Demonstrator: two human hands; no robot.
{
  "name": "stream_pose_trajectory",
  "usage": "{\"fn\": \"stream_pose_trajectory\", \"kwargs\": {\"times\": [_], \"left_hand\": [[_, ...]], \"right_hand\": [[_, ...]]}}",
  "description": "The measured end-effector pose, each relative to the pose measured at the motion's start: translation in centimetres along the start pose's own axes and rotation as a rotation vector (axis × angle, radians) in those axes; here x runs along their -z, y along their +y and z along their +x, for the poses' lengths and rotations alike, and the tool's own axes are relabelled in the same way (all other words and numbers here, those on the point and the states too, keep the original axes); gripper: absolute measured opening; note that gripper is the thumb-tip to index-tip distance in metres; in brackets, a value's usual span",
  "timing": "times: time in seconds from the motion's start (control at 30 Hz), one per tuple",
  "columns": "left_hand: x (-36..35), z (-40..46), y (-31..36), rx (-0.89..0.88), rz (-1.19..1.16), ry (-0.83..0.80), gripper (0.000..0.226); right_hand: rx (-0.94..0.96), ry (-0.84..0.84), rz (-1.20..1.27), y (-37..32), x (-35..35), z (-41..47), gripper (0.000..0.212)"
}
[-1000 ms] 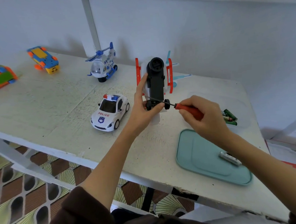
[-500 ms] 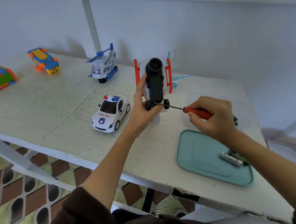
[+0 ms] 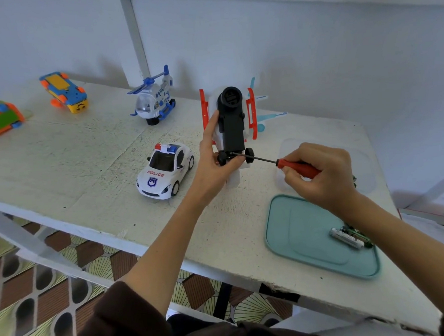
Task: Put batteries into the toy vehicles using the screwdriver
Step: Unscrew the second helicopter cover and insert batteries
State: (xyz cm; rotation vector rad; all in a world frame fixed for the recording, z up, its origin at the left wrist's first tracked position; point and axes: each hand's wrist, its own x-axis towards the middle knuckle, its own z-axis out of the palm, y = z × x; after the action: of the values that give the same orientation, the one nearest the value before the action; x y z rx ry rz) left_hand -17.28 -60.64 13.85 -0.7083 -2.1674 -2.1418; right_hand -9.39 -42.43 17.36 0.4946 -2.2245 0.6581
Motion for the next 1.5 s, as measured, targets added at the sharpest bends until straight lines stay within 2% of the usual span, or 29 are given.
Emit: {"fn": "stream_pose_trajectory", "kwargs": {"times": [0.27, 0.53, 0.73, 0.97, 1.1, 1.37, 1.43, 1.5], "left_hand": [[-0.1, 0.0, -0.2, -0.011, 0.019, 0.025, 0.079], [-0.2, 0.0, -0.1, -0.01, 0.013, 0.028, 0.078], [-0.6, 0.1, -0.6, -0.024, 0.027, 0.033, 0.083], [-0.6, 0.3, -0.9, -0.041, 0.02, 0.045, 0.083], [-0.4, 0.4, -1.3, -0.033, 0.018, 0.074, 0.085], [-0.8, 0.1, -1.0, -0.027, -0.012, 0.041, 0.084], [-0.7, 0.1, -1.2, -0.009, 0.015, 0.047, 0.083], [-0.7, 0.1, -1.3, -0.015, 0.011, 0.054, 0.083]], "right_hand": [[-0.017, -0.004, 0.016, -0.2, 0.1, 0.1, 0.017], [0.024, -0.034, -0.069, -0.5, 0.5, 0.4, 0.019], [0.099, -0.105, -0.199, -1.3, 1.8, 2.2, 0.016], [0.104, -0.255, -0.206, -3.2, 2.5, 5.3, 0.01], [0.074, -0.34, -0.208, -4.2, 2.5, 7.0, 0.014], [0.203, -0.315, -0.169, -6.0, 2.6, 8.4, 0.01], [0.228, -0.309, -0.218, -6.4, 2.5, 8.5, 0.009], [0.141, -0.37, -0.396, -6.7, 2.5, 8.9, 0.019]]}}
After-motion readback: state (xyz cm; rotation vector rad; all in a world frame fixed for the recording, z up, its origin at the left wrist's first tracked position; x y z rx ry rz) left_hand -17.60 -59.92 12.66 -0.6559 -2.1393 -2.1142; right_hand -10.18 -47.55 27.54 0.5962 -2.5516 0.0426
